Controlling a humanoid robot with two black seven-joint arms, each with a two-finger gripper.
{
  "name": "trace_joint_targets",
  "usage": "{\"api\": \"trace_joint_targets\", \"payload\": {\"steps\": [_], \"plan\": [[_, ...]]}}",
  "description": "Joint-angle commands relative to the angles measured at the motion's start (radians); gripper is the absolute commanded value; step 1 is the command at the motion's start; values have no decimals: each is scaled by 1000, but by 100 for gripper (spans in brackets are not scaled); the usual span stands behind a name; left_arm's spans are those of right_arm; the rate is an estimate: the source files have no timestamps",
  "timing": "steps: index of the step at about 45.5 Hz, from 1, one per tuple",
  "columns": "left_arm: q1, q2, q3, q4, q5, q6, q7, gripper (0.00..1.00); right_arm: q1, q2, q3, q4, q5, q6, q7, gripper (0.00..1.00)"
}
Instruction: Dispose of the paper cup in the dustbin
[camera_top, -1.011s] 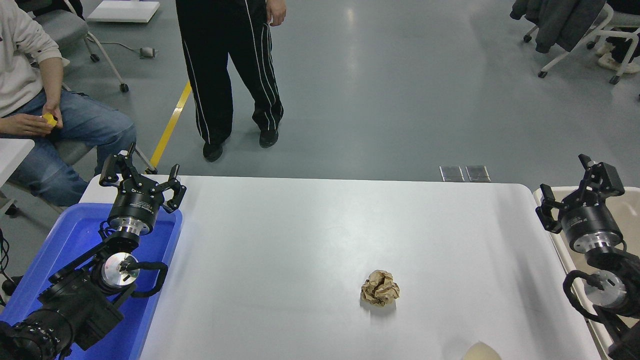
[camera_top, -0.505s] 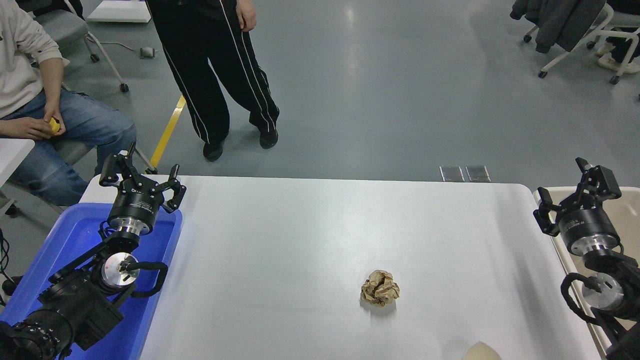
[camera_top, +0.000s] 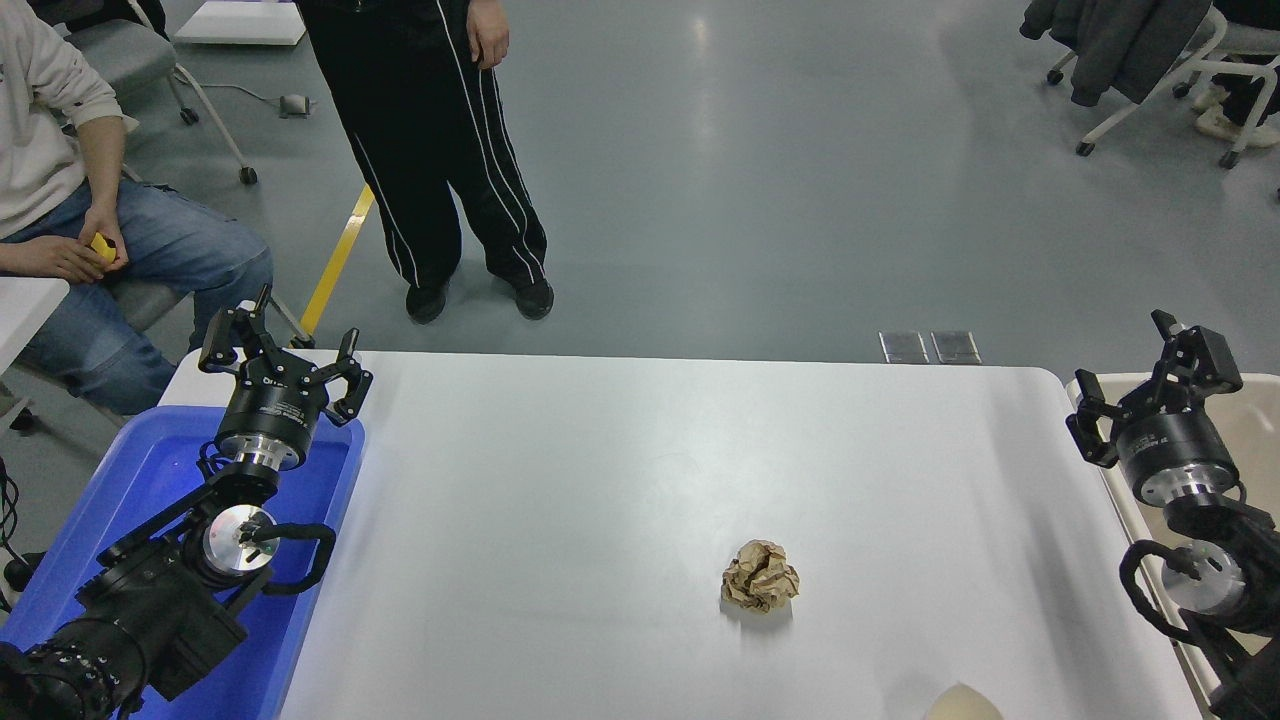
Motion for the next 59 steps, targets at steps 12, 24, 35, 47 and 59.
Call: {"api": "trace_joint_targets", "payload": {"steps": [12,24,35,47,59], "plan": [[0,0,0,0,0,0,-1,100,37,-62,-32,8,-1,3,-1,99],[0,0,0,0,0,1,1,100,177,-244,-419,6,-18,3,-1,99],[0,0,0,0,0,0,-1,100,514,-372,-1110,37,-29,11,-1,99],[0,0,0,0,0,0,1,100,846,-410,-1619,181,-437,48,2,99],[2,0,0,0,0,1,-1,100,1010,-499,-1761,537,-837,135,2,99]]}}
